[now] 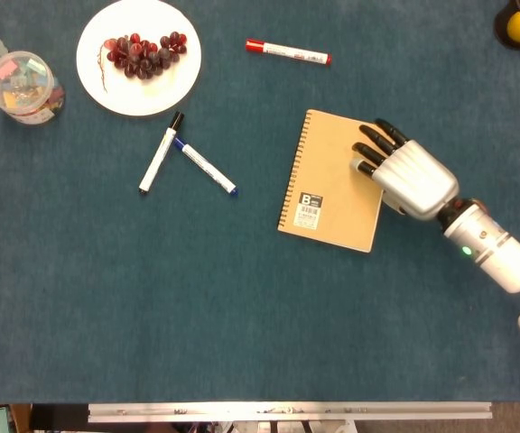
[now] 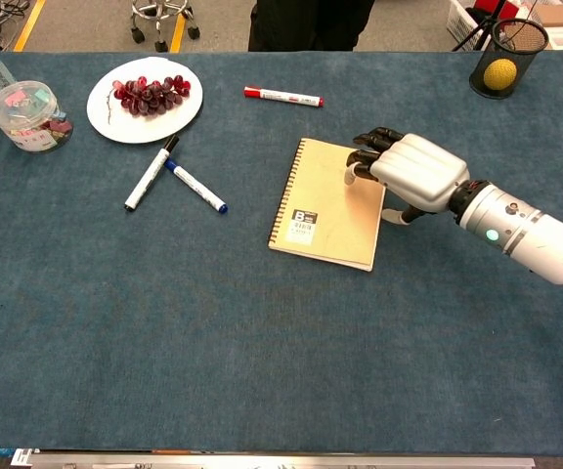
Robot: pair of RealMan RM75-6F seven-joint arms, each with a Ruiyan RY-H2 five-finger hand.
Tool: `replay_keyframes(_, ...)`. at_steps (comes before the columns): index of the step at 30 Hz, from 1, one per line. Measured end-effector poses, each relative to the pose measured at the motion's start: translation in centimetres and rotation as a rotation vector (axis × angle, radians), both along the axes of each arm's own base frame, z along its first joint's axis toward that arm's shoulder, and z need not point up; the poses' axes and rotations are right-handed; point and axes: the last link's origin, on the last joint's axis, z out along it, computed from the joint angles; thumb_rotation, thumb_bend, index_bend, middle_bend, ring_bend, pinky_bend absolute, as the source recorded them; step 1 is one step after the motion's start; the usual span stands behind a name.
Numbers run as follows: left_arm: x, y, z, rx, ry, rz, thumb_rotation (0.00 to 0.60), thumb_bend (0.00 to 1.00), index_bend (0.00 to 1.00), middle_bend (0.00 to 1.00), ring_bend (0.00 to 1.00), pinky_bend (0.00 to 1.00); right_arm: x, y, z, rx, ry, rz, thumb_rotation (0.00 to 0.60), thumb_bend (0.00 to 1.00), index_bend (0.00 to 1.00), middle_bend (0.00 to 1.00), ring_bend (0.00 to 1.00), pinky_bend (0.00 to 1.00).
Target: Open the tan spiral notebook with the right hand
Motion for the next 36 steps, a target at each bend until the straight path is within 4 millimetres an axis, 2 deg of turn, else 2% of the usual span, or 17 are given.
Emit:
replay_keyframes(9, 0.1, -0.3, 0.2, 0.005, -0.004, 0.001, 0.600, 0.41, 0.25, 0.16, 0.18, 0.10, 0.5, -0.1, -0.1, -0.011, -0.051, 0.022, 0.600, 0.41, 0.44, 0.32, 0.14, 0.13)
replay_keyframes(19, 0.2, -0.3, 0.3, -0.002, -0.012, -0.002, 0.600, 0.41, 0.25, 0.16, 0.18, 0.10, 1.1, -0.3, -0.7, -0.016, -0.112, 0.024, 0.600, 0.45, 0.55, 0.34, 0.17, 0.16)
replay_keyframes(26, 0.1, -0.4, 0.4, 0.001, -0.014, 0.000, 0.600, 0.41, 0.25, 0.16, 0.18, 0.10, 1.5, -0.5, -1.0, -0.028, -0.133, 0.026, 0.600, 0.47, 0.72, 0.39, 0.22, 0.20)
replay_keyframes(31, 0.2, -0.3, 0.4, 0.002, -0.015, -0.005, 0.600, 0.41, 0.25, 0.16, 0.18, 0.10, 0.9, -0.5, -0.3, -0.039, -0.129, 0.026, 0.600, 0.47, 0.78, 0.41, 0.24, 0.21)
replay_keyframes(36, 0.5, -0.1, 0.3, -0.003, -0.018, -0.017, 0.600, 0.41, 0.25, 0.16, 0.18, 0.10, -0.3, 0.0, 1.2, -0.049, -0.123, 0.025, 0.600, 0.47, 0.80, 0.43, 0.26, 0.21)
